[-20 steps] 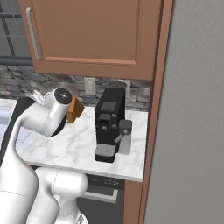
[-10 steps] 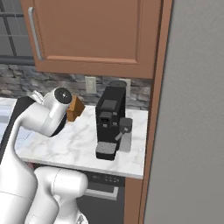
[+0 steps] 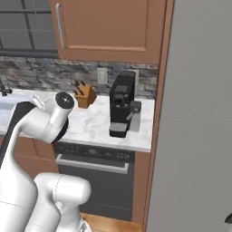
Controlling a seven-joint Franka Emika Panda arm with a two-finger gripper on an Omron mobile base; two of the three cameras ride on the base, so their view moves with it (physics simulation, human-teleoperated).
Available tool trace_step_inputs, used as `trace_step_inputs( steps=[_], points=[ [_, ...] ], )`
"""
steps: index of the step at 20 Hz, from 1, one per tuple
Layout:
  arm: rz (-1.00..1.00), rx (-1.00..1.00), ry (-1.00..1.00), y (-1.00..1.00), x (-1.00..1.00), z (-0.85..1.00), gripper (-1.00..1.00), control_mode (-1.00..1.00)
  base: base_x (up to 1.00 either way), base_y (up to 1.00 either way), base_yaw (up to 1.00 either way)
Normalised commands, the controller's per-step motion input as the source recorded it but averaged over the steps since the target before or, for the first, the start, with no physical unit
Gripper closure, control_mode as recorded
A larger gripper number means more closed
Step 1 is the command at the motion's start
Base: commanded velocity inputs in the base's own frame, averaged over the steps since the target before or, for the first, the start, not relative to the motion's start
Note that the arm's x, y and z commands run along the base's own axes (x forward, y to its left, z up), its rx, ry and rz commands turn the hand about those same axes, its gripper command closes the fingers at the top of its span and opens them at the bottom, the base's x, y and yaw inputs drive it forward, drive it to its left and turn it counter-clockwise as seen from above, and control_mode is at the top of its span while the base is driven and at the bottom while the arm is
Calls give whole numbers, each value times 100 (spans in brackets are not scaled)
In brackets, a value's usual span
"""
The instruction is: The ice cube tray has been filled with water. Take the tray and place it in the freezer to make ice. Close the freezer door after placing the tray.
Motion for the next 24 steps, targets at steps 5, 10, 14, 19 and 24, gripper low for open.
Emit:
trace_step_inputs(
  steps=[5, 10, 14, 19, 24],
  points=[
    [0, 0, 0, 0, 0, 0, 100, 100, -84, -2, 0],
    [0, 0, 0, 0, 0, 0, 100, 100, -78, -24, 0],
    [0, 0, 0, 0, 0, 0, 100, 100, -56, -56, 0],
    [0, 0, 0, 0, 0, 0, 100, 100, -34, -69, 0],
    [0, 0, 0, 0, 0, 0, 100, 100, -22, -81, -3]
  ],
)
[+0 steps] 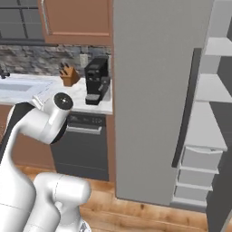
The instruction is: The ice cube tray has been filled with water. Take the tray and place it in the freezer to make ice. Close the freezer door after placing the tray.
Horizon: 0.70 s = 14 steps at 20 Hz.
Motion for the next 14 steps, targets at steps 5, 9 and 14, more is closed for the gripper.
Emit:
trace_step_inputs(
  steps=[5, 9, 14],
  points=[
    [0, 0, 0, 0, 0, 0, 100, 100, -8, -76, -7],
    [0, 0, 0, 0, 0, 0, 100, 100, 0, -67, -10],
    [0, 0, 0, 0, 0, 0, 100, 100, -2, -56, -10]
  ],
)
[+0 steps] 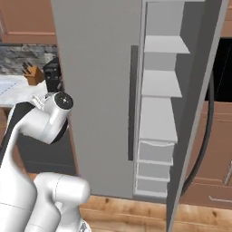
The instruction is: The ice cube tray has been filled with water. Take the tray and place it in the freezer to make ice. Close the freezer door after placing the tray.
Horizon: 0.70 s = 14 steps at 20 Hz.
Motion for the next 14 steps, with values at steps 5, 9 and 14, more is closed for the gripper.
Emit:
trace_step_inputs(
  steps=[5, 9, 14],
  points=[
    [0, 0, 0, 0, 0, 0, 100, 100, -3, -44, -13],
    [0, 0, 0, 0, 0, 0, 100, 100, 0, -31, -20],
    [0, 0, 0, 0, 0, 0, 100, 100, 9, -22, -24]
  ],
)
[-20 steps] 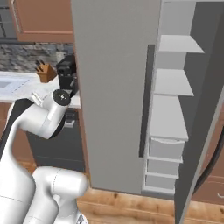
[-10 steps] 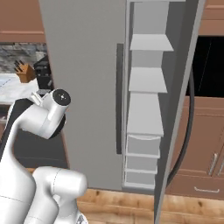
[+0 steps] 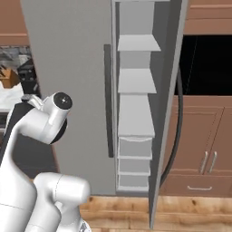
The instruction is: The ice cube tray has been filled with water. Take the tray and place it in the freezer to make ice. Close the freezer door after placing the tray.
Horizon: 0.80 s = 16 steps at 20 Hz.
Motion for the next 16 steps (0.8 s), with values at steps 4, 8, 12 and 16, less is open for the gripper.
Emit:
trace_step_inputs(
  steps=[4, 8, 12, 16],
  points=[
    [0, 0, 0, 0, 0, 0, 100, 100, 13, -22, -25],
    [0, 0, 0, 0, 0, 0, 100, 100, 10, -26, -26],
    [0, 0, 0, 0, 0, 0, 100, 100, 9, -28, -26],
    [0, 0, 0, 0, 0, 0, 100, 100, 12, -27, -26]
  ],
)
